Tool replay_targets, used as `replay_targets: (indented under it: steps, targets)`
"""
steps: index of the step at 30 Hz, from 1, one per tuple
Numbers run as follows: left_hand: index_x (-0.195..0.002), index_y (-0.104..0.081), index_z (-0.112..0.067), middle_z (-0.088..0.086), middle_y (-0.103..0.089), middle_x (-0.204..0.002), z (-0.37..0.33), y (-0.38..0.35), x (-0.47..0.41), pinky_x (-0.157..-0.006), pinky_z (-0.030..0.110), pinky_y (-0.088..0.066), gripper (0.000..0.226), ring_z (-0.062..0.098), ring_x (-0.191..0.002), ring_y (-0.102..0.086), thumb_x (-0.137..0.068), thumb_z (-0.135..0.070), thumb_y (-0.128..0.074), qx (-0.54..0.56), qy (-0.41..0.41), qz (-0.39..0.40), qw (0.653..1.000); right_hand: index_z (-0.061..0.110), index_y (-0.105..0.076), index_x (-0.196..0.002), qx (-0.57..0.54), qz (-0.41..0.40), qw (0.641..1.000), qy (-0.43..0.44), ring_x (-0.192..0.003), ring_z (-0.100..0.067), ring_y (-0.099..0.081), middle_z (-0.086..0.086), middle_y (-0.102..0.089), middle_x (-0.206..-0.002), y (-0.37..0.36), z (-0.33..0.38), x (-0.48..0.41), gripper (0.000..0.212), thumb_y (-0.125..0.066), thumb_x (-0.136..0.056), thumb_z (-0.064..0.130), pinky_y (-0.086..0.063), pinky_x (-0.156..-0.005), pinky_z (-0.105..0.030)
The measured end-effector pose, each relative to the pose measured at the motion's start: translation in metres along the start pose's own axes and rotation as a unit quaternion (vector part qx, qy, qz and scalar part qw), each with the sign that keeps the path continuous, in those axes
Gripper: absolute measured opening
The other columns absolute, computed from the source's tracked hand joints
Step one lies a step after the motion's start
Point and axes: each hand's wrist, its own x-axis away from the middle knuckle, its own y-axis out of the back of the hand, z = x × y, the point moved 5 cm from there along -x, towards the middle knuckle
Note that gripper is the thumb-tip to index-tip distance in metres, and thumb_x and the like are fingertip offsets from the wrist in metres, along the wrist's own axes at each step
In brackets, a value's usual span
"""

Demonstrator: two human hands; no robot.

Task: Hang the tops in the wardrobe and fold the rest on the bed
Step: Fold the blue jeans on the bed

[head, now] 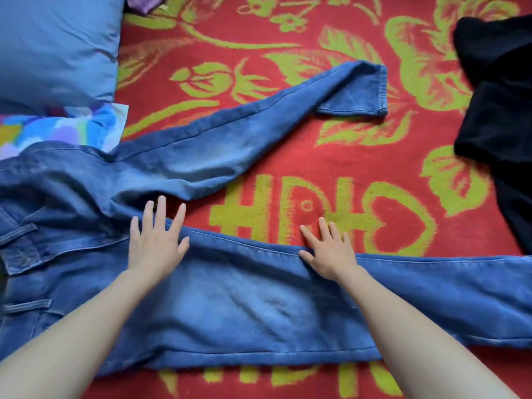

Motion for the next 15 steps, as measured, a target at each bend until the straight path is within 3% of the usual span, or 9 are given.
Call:
replay_targets:
  steps: [8,11,13,15]
  targets:
    - [-0.132,-0.053,-0.006,0.026,-0.054,-0.127,0.026,-0.006,-0.058,-0.087,0.07,-0.034,0.085,0.041,-0.113,-0.055,-0.054,-0.009,-0.087,-0.038,-0.007,-0.019,0.999,0.043,-0.004,-0.148,0.0,0.097,0.995,-0.012,-0.145,-0.026,0.005,-0.006,0.013,-0.157,0.012,-0.005,-0.008,0.063,-0.028,-0.093,0.063,-0.004,-0.115,-0.048]
    - [-0.133,-0.052,-0.015,0.017,-0.066,-0.104,0.029,-0.009,-0.072,-0.095,0.056,-0.027,0.06,0.032,-0.095,-0.061,-0.076,-0.006,-0.069,-0.063,0.027,0.022,0.997,0.044,-0.002,-0.147,-0.007,0.113,0.993,-0.017,-0.145,-0.024,0.007,-0.004,0.015,-0.157,0.012,-0.004,-0.009,0.064,-0.027,-0.092,0.065,-0.003,-0.115,-0.048]
    - [-0.108,-0.068,-0.014,0.014,-0.065,-0.078,0.027,-0.003,-0.074,-0.086,0.05,-0.031,0.038,0.031,-0.074,-0.063,-0.079,0.002,-0.05,-0.069,0.03,0.012,0.997,0.044,-0.001,-0.147,-0.007,0.121,0.992,-0.02,-0.145,-0.024,0.008,-0.003,0.016,-0.157,0.012,-0.004,-0.008,0.065,-0.026,-0.091,0.066,-0.002,-0.115,-0.048]
    - [-0.075,-0.071,-0.008,0.013,-0.056,-0.057,0.023,0.008,-0.068,-0.063,0.046,-0.043,0.029,0.031,-0.051,-0.058,-0.065,0.001,-0.046,-0.017,-0.025,-0.031,0.999,0.045,-0.001,-0.147,-0.008,0.121,0.992,-0.023,-0.145,-0.023,0.009,-0.003,0.017,-0.157,0.012,-0.004,-0.008,0.065,-0.026,-0.091,0.066,-0.001,-0.116,-0.049]
